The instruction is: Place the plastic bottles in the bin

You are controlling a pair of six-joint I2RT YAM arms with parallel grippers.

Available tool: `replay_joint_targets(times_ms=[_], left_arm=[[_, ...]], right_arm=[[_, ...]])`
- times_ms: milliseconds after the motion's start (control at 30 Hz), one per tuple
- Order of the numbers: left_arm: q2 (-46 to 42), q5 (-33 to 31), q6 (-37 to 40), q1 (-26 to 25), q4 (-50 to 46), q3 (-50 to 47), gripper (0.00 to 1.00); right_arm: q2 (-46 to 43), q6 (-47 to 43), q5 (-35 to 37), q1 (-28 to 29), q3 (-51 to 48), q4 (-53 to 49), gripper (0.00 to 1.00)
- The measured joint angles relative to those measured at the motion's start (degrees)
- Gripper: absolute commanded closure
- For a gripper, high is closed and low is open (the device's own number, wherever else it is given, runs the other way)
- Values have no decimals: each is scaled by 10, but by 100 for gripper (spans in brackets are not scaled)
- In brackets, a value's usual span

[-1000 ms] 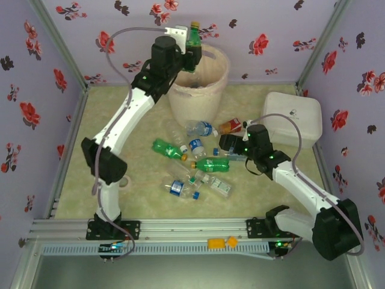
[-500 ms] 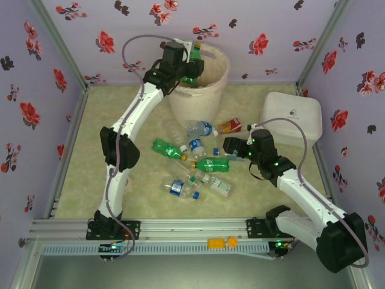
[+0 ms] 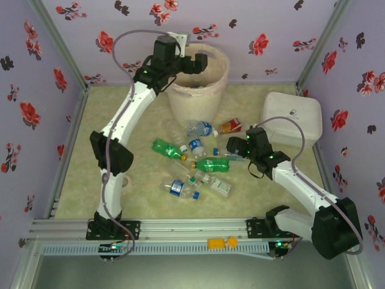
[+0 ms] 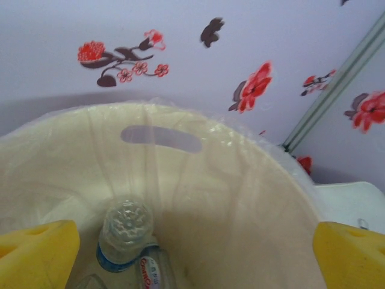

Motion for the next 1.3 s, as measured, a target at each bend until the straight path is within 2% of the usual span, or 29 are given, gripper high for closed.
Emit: replay_joint_targets(times_ms=[100, 300, 433, 567, 733, 800, 900, 1033, 1200, 1300], left_arm=[[-86, 5, 0, -8, 35, -98, 0], [-300, 8, -6, -20, 172, -393, 0], [-392, 5, -28, -19, 233, -543, 0], [-458, 3, -75, -20, 269, -690, 0], [-526, -17, -178, -25, 325, -897, 0], [-536, -28, -215, -27, 332, -952, 0], [-545, -53, -262, -32, 336, -1002, 0], [-560, -94, -310, -33, 355, -1034, 0], [-562, -125, -344, -34, 383, -1048, 0], [-561, -131, -353, -34, 391, -1050, 0]], right_arm=[[7, 26, 1, -26, 0, -13, 0], [9, 90, -10, -70, -9, -9, 0], [26, 111, -27, -76, -18, -4, 0], [62, 69, -61, -77, -3, -7, 0], [116, -26, -96, -77, 86, -45, 0], [129, -48, -116, -77, 110, -42, 0], [146, -56, -157, -74, 119, -16, 0], [175, -8, -186, -47, 110, 64, 0], [182, 82, -159, 31, 83, 168, 0], [181, 87, -131, 58, 85, 182, 1]])
